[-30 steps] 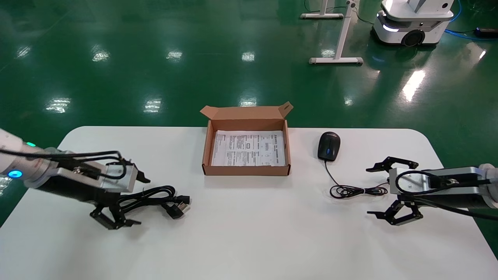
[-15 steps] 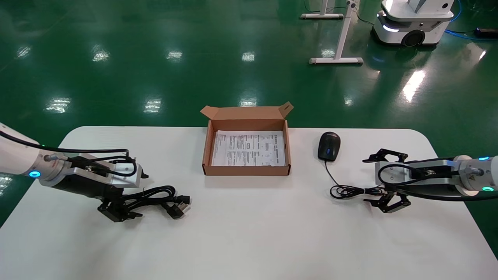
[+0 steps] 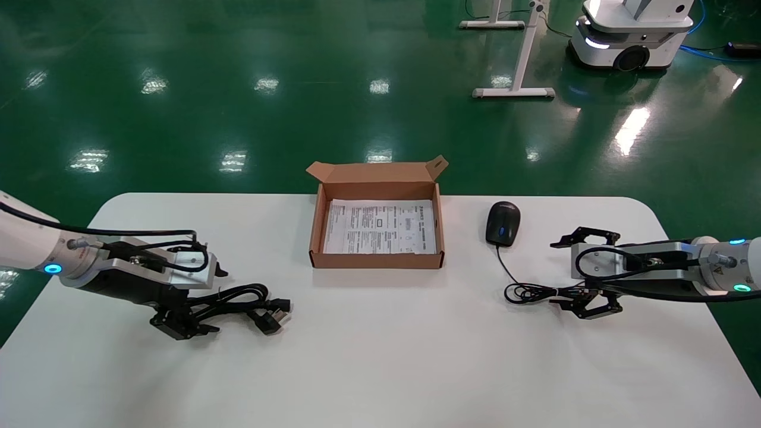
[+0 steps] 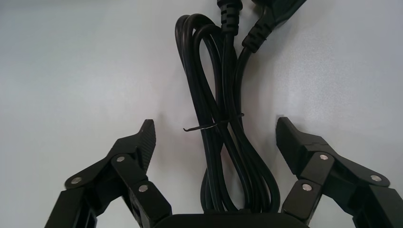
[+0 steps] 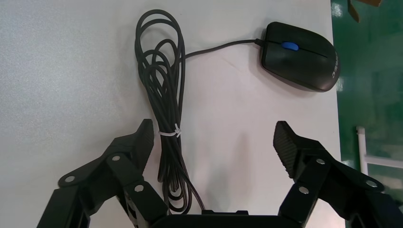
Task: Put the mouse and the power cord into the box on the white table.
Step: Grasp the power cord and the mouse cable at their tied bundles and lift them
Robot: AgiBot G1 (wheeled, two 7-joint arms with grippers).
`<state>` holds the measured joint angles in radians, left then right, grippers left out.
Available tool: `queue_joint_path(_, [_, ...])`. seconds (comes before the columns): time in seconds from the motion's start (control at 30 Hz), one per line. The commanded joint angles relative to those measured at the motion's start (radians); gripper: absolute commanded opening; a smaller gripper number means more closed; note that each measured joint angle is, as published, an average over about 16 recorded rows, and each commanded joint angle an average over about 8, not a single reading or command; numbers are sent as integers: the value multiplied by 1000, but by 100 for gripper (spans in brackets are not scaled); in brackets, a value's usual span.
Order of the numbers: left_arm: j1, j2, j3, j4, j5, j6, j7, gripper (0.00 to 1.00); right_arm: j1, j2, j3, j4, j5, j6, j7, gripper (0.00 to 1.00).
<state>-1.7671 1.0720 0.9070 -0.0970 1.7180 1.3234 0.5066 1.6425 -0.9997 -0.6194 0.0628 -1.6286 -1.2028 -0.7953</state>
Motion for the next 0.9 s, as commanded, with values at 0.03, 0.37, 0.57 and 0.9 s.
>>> queue_joint_path(0.03, [1, -1, 0, -4, -1, 1, -1, 0, -1, 1, 0, 4, 1, -2, 0, 0])
queue_joint_path(0.37, [2, -4, -1, -14, -3, 4, -4, 0, -5, 4, 0, 12, 2, -5, 1, 0])
queue_joint_path(0.57, [3, -5, -2, -17, -4, 5, -4, 0, -6, 5, 0, 15, 2, -5, 1, 0])
queue_joint_path(0.9, [3, -6, -3, -19, -5, 6, -5, 0, -6, 6, 0, 17, 2, -5, 1, 0])
